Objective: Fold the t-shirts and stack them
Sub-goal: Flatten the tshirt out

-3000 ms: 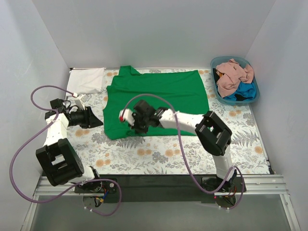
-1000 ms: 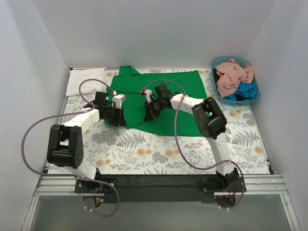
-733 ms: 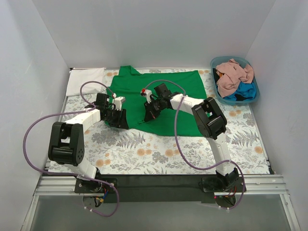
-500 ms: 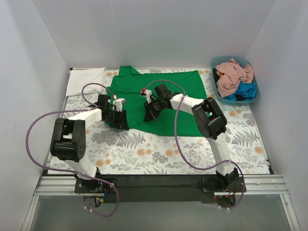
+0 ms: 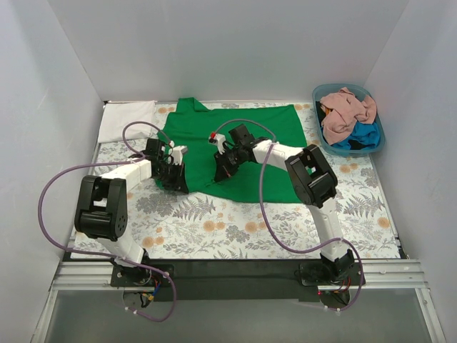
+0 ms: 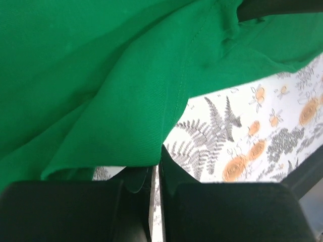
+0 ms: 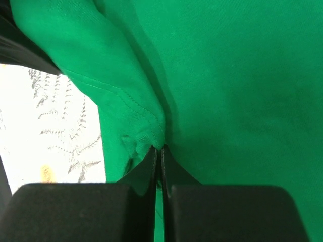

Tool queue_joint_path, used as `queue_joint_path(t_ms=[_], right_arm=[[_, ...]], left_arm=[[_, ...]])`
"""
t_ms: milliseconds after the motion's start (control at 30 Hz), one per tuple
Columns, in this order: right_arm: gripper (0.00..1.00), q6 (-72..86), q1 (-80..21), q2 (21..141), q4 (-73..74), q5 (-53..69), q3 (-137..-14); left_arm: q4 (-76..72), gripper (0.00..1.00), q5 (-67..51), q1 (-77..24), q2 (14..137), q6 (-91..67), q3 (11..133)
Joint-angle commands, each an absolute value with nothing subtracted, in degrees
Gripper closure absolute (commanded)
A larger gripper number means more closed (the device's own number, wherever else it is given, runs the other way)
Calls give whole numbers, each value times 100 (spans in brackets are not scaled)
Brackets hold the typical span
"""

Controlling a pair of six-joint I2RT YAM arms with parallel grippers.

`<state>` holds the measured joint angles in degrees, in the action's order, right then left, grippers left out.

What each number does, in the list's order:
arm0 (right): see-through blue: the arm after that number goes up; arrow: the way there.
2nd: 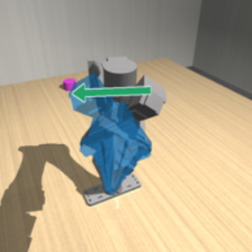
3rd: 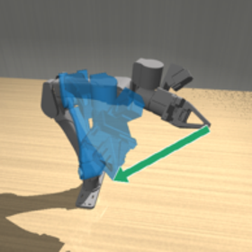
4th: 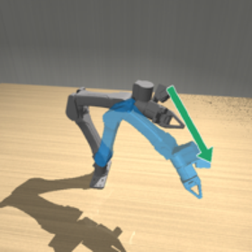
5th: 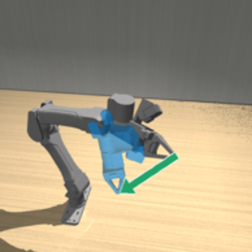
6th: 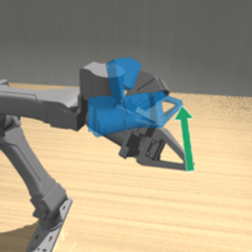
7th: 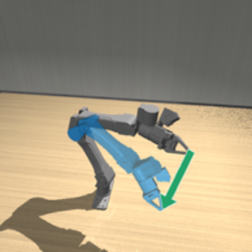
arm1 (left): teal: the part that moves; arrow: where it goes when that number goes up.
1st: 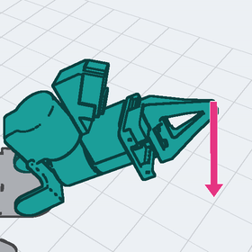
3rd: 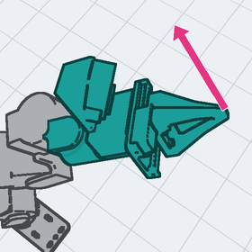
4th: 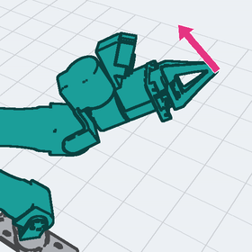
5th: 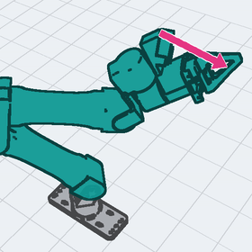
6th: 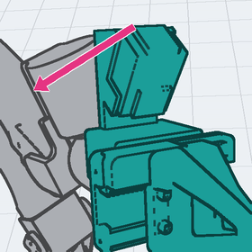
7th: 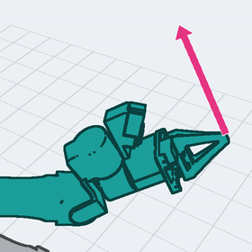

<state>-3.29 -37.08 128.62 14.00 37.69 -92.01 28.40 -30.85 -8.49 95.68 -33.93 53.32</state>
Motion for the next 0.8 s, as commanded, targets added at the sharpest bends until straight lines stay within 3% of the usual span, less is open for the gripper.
queue_joint_path(t_ms=[0, 167, 267, 500, 533, 567, 633, 767], right_arm=[[99, -413, -3797, 12385, 1687, 3920, -9027], [98, -824, -4059, 11796, 1967, 4131, -8746], [82, -1265, -4366, 11497, 2327, 4210, -8430], [56, -1819, -5062, 10609, 2855, 3920, -7278], [43, -1880, -5045, 10539, 3022, 3876, -7286], [41, -1890, -4984, 10425, 3145, 3850, -7286], [40, -1776, -4730, 10118, 3208, 3885, -7286], [48, -2037, -3370, 9809, 3506, 3413, -7242]], left_arm=[[3602, 100, -3208, -879, 9053, -3007, 5642], [5111, 100, -3103, -879, 8728, -2165, 5879], [5887, 100, -3050, -879, 8579, -1610, 5933], [7989, 100, -3095, -975, 8096, 403, 5590], [7989, 82, -2859, -1106, 7956, 561, 5407], [7989, 70, -2787, -1125, 7867, 693, 5397], [7998, 64, -2734, -1125, 7691, 808, 5457], [7902, 64, -3170, -574, 8005, 905, 6430]])
